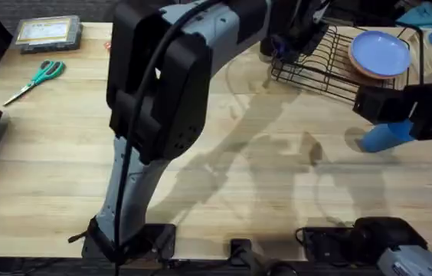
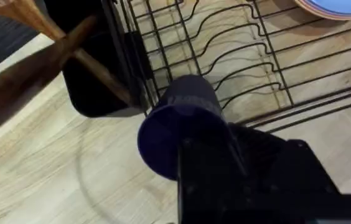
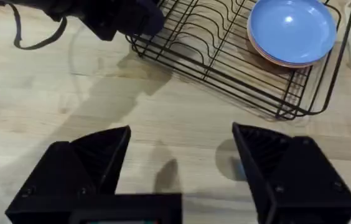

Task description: Pick up the cup on the table and put them onto the rack.

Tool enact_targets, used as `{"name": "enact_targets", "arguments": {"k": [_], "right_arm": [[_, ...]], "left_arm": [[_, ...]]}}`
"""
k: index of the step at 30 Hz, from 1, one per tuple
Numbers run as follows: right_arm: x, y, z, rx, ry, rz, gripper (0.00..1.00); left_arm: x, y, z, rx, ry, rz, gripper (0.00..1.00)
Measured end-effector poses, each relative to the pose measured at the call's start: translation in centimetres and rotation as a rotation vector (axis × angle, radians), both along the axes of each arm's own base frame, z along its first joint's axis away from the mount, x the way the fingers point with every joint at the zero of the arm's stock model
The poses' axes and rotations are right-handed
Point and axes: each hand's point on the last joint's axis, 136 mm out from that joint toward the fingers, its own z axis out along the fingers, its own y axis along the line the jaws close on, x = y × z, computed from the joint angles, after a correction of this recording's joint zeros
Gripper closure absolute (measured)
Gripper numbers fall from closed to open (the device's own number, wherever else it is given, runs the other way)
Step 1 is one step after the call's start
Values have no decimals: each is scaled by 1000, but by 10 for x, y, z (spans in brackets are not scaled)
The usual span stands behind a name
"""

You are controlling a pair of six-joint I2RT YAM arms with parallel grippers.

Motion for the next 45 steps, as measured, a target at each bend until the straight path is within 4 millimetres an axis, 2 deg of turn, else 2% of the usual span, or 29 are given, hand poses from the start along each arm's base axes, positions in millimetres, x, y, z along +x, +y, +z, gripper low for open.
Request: {"name": "enact_targets", "arguments": {"k": [6,9,10,16,28,45], "right_arm": [[0,0,0,0,0,0,8],[0,0,0,0,0,0,8],[0,0,0,0,0,0,8],[0,0,0,0,0,0,8],[0,0,0,0,0,0,8],[0,0,0,0,0,0,8]], "left_arm": [[-2,0,1,14,-5,-17,961],[-4,-4,6,14,-14,-31,961],[-5,-10,13,6,-32,-45,961],[-7,-12,16,8,-41,-58,961],[-1,-12,-18,63,-15,-51,961],[9,-5,-15,72,-47,-21,957]]}}
